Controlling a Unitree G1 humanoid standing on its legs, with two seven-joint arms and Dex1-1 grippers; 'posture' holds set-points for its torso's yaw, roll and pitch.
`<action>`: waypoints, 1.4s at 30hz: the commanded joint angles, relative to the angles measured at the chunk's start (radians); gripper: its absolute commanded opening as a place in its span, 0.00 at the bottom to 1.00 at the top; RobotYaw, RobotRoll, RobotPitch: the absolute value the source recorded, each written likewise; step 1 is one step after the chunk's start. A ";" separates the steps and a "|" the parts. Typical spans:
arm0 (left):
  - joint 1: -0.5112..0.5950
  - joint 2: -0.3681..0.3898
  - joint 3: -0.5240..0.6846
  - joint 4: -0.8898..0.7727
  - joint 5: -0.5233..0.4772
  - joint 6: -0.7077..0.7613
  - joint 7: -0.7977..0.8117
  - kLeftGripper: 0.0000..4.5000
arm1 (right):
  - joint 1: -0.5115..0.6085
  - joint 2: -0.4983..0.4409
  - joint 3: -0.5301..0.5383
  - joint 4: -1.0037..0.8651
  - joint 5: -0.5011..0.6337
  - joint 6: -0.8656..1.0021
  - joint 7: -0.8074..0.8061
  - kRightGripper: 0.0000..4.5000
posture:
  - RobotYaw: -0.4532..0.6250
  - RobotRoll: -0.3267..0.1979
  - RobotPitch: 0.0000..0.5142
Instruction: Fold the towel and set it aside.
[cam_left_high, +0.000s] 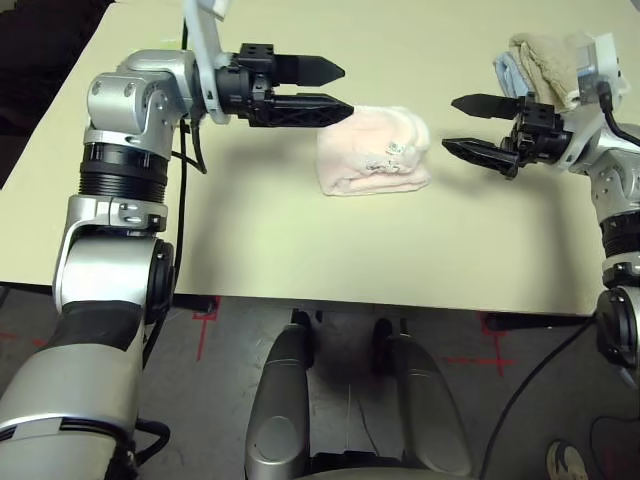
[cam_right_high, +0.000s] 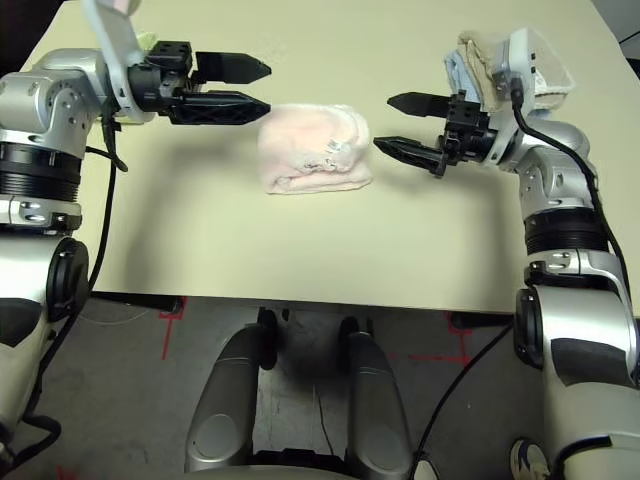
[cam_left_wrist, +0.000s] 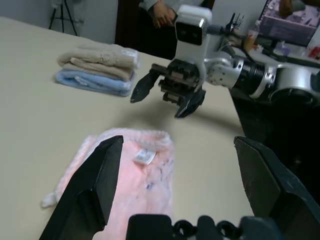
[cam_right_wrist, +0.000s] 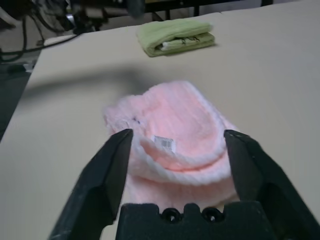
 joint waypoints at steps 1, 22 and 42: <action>0.042 0.007 -0.024 0.034 0.050 -0.138 -0.067 1.00 | -0.021 -0.011 0.009 0.034 -0.012 -0.003 0.032 0.60 | 0.55 0.62 0.58; 0.007 -0.081 -0.016 0.269 0.154 -0.433 -0.050 0.85 | -0.097 0.041 0.027 0.083 -0.034 -0.028 0.077 0.00 | 0.54 0.62 0.59; -0.072 -0.222 -0.021 0.388 0.206 -0.547 0.009 0.01 | -0.137 0.157 0.043 0.156 -0.062 -0.097 0.057 0.00 | 0.55 0.62 0.60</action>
